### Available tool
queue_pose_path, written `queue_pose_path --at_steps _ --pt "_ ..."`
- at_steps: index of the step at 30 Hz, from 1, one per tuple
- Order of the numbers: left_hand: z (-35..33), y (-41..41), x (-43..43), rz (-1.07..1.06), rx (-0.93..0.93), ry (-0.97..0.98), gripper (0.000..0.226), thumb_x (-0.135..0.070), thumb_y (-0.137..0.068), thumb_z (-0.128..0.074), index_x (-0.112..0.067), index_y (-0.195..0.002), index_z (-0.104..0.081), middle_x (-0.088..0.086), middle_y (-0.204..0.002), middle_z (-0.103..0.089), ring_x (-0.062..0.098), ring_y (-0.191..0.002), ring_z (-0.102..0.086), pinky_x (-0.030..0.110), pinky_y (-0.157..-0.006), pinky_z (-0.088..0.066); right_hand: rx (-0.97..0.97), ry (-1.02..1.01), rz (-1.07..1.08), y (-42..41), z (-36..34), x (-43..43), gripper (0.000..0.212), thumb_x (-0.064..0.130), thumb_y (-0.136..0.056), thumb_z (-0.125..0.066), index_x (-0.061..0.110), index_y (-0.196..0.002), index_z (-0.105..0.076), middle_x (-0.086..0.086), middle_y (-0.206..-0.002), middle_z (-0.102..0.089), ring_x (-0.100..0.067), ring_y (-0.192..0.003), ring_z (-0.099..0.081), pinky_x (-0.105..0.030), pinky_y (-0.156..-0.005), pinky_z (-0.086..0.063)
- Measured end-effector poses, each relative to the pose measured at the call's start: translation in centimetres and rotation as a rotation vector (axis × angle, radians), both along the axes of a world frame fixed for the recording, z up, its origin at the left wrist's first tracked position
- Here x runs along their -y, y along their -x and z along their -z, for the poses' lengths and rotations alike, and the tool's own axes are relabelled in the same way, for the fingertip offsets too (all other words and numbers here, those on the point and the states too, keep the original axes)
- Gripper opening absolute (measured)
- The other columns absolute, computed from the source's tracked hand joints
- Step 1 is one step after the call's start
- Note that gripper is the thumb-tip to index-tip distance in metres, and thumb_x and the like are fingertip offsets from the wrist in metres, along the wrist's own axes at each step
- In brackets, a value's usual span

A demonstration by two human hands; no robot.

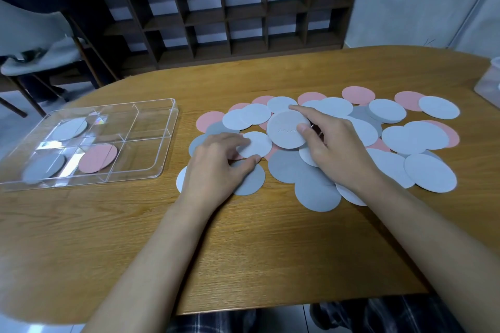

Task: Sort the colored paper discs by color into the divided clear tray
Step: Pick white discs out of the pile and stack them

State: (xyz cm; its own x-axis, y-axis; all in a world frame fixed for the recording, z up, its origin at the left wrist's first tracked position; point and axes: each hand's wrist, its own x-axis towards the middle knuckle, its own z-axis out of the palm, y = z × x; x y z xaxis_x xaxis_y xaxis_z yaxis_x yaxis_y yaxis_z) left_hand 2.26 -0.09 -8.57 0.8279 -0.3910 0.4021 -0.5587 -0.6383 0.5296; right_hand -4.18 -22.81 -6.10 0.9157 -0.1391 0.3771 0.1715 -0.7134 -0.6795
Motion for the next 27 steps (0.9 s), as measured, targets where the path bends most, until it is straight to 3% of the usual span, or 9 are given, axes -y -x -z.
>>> queue_pose_path --at_steps 4,8,11,14,18,23,27 --pt "0.0 -0.2 -0.1 0.055 0.068 -0.014 0.025 -0.043 -0.097 -0.069 -0.023 -0.108 -0.079 -0.012 -0.098 -0.075 0.014 -0.092 -0.064 0.037 -0.084 -0.052 0.017 -0.001 0.01 -0.1 0.2 0.1 0.04 0.017 -0.107 -0.051 0.024 -0.145 -0.059 -0.007 -0.086 -0.068 -0.007 -0.08 -0.055 -0.013 -0.07 -0.041" --pt "-0.4 0.2 0.0 0.042 0.142 0.046 0.014 -0.023 -0.101 -0.065 -0.02 -0.099 -0.079 -0.013 -0.09 -0.076 0.018 -0.086 -0.059 0.028 -0.077 -0.045 0.035 -0.052 0.03 -0.2 0.4 0.4 0.04 0.018 -0.107 -0.05 0.026 -0.145 -0.059 -0.016 -0.107 -0.073 -0.026 -0.1 -0.062 -0.039 -0.089 -0.048" --pt "-0.8 0.5 0.1 0.036 0.212 0.079 0.012 -0.012 -0.101 -0.062 -0.011 -0.1 -0.074 -0.009 -0.09 -0.072 0.02 -0.081 -0.057 0.023 -0.072 -0.038 0.034 -0.06 0.04 -0.2 0.5 0.4 0.041 0.019 -0.108 -0.049 0.027 -0.147 -0.058 -0.017 -0.098 -0.072 -0.023 -0.09 -0.061 -0.038 -0.084 -0.047" --pt "-1.2 0.7 0.2 0.011 0.259 0.133 0.013 -0.007 -0.102 -0.059 -0.008 -0.106 -0.072 -0.003 -0.094 -0.073 0.023 -0.081 -0.06 0.028 -0.073 -0.044 0.027 -0.089 0.033 -0.1 0.4 0.3 0.041 0.018 -0.108 -0.048 0.029 -0.147 -0.058 -0.016 -0.083 -0.067 -0.026 -0.081 -0.06 -0.041 -0.08 -0.048" --pt "-1.5 1.2 0.3 -0.002 0.161 0.258 0.011 -0.009 -0.102 -0.063 -0.012 -0.108 -0.072 -0.005 -0.088 -0.073 0.018 -0.074 -0.063 0.027 -0.072 -0.05 0.006 -0.098 -0.007 -0.1 0.4 -0.1 0.042 0.017 -0.109 -0.047 0.03 -0.147 -0.057 -0.013 -0.075 -0.065 -0.028 -0.08 -0.063 -0.045 -0.079 -0.052" --pt "-1.6 1.6 1.0 0.013 -0.016 0.349 0.018 -0.011 -0.094 -0.075 -0.018 -0.11 -0.075 0.001 -0.08 -0.073 0.017 -0.073 -0.068 0.018 -0.071 -0.054 -0.043 -0.159 -0.107 0.1 0.2 -0.8 0.043 0.013 -0.109 -0.045 0.03 -0.145 -0.059 -0.008 -0.079 -0.067 -0.015 -0.079 -0.066 -0.042 -0.084 -0.055" --pt "-1.3 1.5 0.9 -0.019 -0.109 0.382 0.024 -0.02 -0.092 -0.079 -0.025 -0.116 -0.079 -0.004 -0.08 -0.078 0.012 -0.077 -0.075 0.032 -0.082 -0.061 -0.069 -0.151 -0.144 0.2 0.1 -0.9 0.044 0.012 -0.109 -0.043 0.032 -0.145 -0.059 -0.004 -0.08 -0.067 -0.014 -0.081 -0.065 -0.043 -0.086 -0.055"
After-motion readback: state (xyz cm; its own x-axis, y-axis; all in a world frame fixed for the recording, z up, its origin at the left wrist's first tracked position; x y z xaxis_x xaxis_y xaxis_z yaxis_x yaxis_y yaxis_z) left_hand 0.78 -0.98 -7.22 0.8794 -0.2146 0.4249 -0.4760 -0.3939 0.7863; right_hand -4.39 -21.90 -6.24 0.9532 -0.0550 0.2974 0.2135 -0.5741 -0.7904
